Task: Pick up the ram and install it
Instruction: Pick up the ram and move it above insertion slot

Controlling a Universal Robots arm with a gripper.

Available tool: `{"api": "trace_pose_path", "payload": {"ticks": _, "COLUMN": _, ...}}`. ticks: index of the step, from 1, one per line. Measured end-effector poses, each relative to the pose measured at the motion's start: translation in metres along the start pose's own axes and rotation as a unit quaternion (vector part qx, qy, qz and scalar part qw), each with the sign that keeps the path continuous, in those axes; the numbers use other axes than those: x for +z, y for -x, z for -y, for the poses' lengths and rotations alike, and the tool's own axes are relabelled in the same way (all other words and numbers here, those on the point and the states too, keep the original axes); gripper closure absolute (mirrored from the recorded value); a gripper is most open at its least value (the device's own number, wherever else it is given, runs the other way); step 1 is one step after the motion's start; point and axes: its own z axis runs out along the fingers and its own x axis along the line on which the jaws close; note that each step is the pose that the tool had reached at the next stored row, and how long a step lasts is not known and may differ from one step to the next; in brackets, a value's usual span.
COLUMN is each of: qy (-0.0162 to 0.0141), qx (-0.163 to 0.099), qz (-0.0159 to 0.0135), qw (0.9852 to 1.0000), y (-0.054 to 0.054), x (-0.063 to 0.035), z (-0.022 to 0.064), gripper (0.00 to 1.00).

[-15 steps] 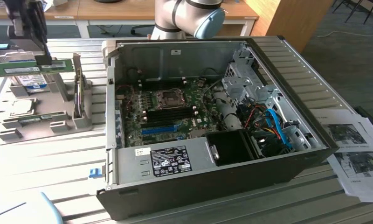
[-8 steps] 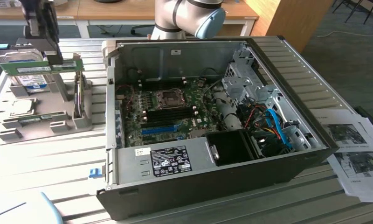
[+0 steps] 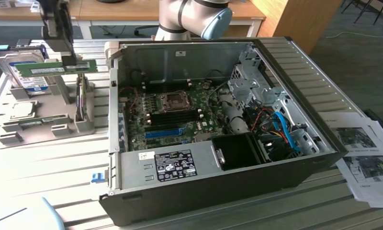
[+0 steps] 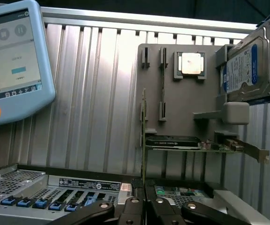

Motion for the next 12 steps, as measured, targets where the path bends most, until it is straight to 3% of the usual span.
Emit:
{"api": "trace_pose_path", "payload": {"ticks": 2, "qy": -0.0002, "qx": 0.0, "qz": 0.0032, "qw": 1.0, "y": -0.002, "x": -0.0012, "z": 0.0231, "gripper": 0.89}}
{"api": "trace_pose_path", "payload": {"ticks": 12, "qy": -0.0003, "qx": 0.0, "qz": 0.0057, "qw": 1.0, "y": -0.003, "x": -0.0027, "z": 0.0502, "gripper": 0.89}}
